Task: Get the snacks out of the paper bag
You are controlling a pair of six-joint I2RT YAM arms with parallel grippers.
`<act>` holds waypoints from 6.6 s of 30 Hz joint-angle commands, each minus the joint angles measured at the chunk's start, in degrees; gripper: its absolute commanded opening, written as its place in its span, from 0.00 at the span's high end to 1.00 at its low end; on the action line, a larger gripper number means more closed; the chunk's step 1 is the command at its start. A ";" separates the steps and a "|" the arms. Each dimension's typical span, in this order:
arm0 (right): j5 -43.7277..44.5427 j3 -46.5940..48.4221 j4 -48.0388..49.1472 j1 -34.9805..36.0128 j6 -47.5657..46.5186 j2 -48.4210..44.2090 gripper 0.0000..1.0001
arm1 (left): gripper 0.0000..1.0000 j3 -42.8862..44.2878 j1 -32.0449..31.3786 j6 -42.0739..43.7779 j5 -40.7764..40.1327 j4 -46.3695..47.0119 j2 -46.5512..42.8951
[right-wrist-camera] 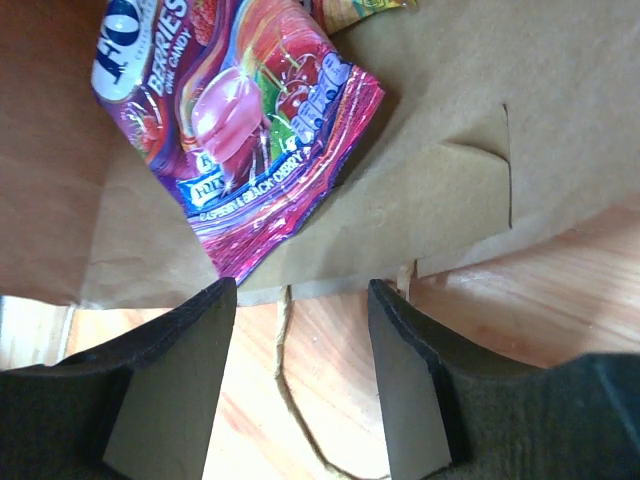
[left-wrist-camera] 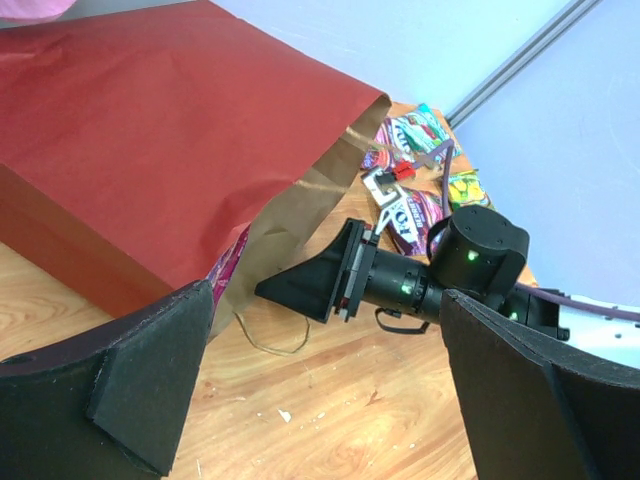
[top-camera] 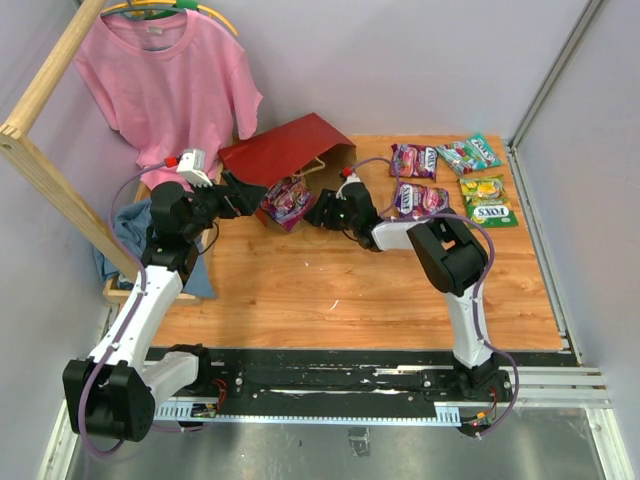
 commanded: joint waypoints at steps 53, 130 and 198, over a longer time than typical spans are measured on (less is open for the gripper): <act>11.67 13.94 -5.23 -0.87 10.56 10.22 0.56 | 0.00 0.25 0.50 1.73 -1.16 0.54 0.48; -5.75 -33.18 -24.72 -39.63 -2.62 -47.35 0.63 | 0.01 11.87 -40.41 3.14 -29.56 1.65 36.77; 27.28 -23.04 -41.76 -10.31 -19.74 -32.70 0.42 | 0.09 -10.81 -28.25 -3.18 -13.48 5.77 10.87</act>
